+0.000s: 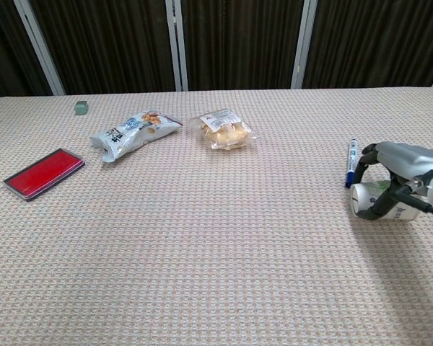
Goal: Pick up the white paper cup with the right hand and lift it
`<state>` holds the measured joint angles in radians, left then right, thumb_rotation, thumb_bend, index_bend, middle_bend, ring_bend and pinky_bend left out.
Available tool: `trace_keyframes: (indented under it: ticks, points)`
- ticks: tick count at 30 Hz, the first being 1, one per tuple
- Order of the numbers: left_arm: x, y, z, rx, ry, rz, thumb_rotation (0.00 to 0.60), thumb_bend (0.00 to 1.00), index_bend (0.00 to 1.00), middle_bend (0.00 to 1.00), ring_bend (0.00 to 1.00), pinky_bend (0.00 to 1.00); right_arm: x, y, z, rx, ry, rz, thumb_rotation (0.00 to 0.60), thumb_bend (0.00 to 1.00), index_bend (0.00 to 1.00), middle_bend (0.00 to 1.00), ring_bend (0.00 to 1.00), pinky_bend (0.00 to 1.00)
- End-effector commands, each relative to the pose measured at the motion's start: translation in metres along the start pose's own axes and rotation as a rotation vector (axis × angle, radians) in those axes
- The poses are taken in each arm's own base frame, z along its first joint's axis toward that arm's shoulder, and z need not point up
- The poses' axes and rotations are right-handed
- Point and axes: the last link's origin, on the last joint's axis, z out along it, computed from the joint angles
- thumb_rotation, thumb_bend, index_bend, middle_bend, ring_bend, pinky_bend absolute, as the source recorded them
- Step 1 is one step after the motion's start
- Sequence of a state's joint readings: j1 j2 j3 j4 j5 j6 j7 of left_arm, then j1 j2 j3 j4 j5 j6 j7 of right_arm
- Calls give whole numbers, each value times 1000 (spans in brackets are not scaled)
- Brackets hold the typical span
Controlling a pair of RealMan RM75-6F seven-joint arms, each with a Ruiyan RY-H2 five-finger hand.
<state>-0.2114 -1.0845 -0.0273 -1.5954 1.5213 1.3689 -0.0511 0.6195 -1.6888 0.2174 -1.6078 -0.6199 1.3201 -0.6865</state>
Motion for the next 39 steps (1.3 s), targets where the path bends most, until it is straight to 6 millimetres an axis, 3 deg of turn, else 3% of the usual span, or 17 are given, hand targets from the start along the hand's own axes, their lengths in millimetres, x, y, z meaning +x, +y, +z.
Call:
trace_keyframes:
  ticks: [1,7,16,20,25,39]
  points:
    - [0,0,0,0,0,1,600,135,0,0,0,0,2,-1,0,4,13,8,600,184,468,48,0,0]
    - [0,0,0,1,0,1,600,136,0,0,0,0,15,-7,-4,48,44,98,600,184,469,51,0,0]
    - [0,0,0,2,1,2,600,137,0,0,0,0,43,-20,-13,182,-26,617,600,164,469,70,0,0]
    - [0,0,0,2,1,2,600,136,0,0,0,0,39,-17,-13,181,-109,819,600,150,474,80,0,0]
    - [0,0,0,2,1,3,600,135,0,0,0,0,30,-12,-9,187,-119,946,600,141,477,109,0,0]
    - [0,0,0,3,2,4,600,135,0,0,0,0,-7,-7,0,149,-103,920,600,138,477,110,0,0]
